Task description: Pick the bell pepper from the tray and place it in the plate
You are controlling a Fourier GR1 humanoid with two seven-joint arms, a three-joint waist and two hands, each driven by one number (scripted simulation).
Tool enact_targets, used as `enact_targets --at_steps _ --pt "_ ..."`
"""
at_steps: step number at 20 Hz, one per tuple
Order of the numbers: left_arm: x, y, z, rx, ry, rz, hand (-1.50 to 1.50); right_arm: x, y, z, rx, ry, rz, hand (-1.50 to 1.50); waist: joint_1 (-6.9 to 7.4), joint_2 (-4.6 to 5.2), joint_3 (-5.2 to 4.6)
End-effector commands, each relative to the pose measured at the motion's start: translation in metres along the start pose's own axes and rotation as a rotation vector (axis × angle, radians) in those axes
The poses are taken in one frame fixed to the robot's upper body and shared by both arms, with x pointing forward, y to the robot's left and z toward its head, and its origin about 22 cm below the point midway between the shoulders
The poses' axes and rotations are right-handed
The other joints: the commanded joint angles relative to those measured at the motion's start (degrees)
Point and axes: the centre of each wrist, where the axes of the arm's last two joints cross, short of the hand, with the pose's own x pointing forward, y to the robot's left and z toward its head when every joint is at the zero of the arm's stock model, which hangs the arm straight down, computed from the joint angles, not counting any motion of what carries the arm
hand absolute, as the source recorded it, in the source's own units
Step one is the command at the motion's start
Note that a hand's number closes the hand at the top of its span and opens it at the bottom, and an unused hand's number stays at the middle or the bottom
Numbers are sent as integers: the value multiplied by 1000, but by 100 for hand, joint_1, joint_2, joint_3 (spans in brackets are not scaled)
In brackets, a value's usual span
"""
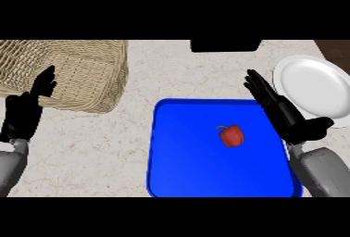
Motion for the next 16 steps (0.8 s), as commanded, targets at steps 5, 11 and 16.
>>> enact_targets --at_steps 5,11,16 --pt "-43 -56 40 -77 249 237 0 100 -35 -45 86 -331 213 150 244 124 -31" --pt "-45 -64 53 -111 287 379 0 97 -75 -32 -215 -381 457 -150 -76 206 -7" --pt "-47 -61 69 -106 295 401 0 84 -71 -26 -144 -441 424 -150 -59 190 -4"
